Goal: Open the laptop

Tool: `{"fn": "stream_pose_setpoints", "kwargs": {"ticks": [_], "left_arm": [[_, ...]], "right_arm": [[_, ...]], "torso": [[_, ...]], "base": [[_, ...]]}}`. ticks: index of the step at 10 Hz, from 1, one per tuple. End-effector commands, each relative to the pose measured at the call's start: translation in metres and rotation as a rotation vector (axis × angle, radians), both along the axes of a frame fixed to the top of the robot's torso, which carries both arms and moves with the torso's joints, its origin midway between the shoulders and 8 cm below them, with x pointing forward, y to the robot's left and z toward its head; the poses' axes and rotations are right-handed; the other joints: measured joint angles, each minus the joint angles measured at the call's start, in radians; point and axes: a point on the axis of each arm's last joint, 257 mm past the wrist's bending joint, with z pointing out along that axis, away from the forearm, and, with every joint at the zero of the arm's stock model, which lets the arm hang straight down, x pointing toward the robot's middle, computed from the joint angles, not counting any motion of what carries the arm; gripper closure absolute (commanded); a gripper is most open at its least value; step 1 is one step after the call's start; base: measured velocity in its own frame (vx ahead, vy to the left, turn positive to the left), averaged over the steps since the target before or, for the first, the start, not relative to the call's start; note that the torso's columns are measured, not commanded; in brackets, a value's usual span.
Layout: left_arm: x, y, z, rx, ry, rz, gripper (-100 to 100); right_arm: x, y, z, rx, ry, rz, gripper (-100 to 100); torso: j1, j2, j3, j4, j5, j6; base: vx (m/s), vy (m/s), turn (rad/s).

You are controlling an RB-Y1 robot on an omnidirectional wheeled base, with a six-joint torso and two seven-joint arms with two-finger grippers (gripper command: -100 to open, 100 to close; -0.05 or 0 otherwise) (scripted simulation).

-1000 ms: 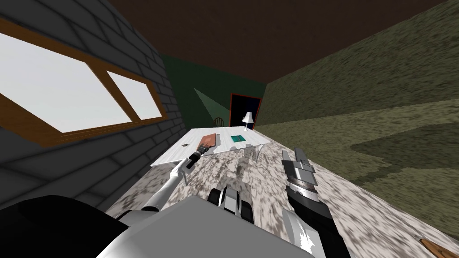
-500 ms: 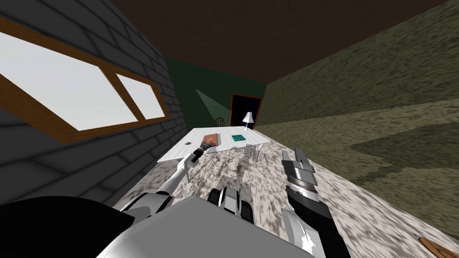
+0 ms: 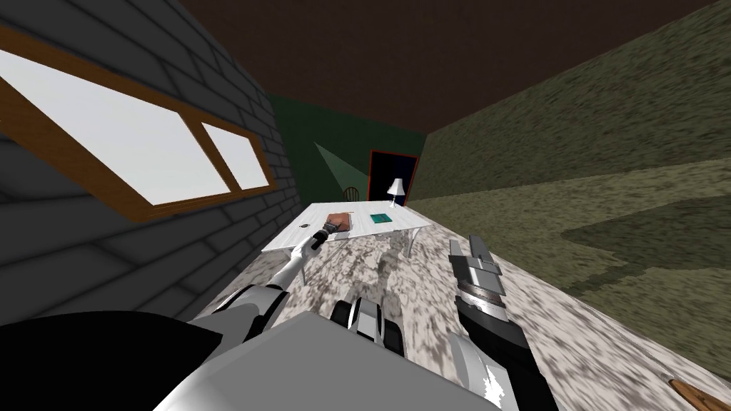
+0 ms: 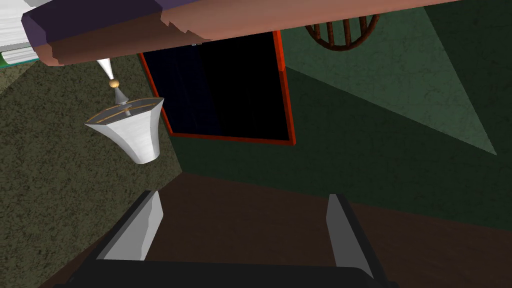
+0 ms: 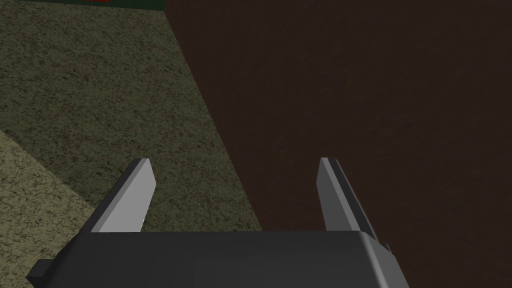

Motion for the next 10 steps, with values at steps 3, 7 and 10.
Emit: {"fn": "stream_pose_setpoints", "kwargs": {"ticks": [3, 7, 10], "left_arm": [[0.038, 0.002, 0.023, 0.016, 0.007, 0.009, -100], [0.045, -0.005, 0.039, 0.016, -0.017, 0.0, 0], [0.045, -0.005, 0.039, 0.016, -0.017, 0.0, 0]], "right_arm": [[0.0, 0.0, 0.0, 0.0, 0.0, 0.0, 0], [0.0, 0.0, 0.0, 0.0, 0.0, 0.0, 0], [0.0, 0.0, 0.0, 0.0, 0.0, 0.0, 0]], "torso": [[-0.001, 0.0, 0.0, 0.0, 0.0, 0.0], [0.0, -0.004, -0.002, -0.001, 0.0, 0.0], [-0.001, -0.001, 0.0, 0.0, 0.0, 0.001]], "base": [[-0.079, -0.013, 0.033], [-0.024, -0.004, -0.005], [0.0, 0.0, 0.0]]}}
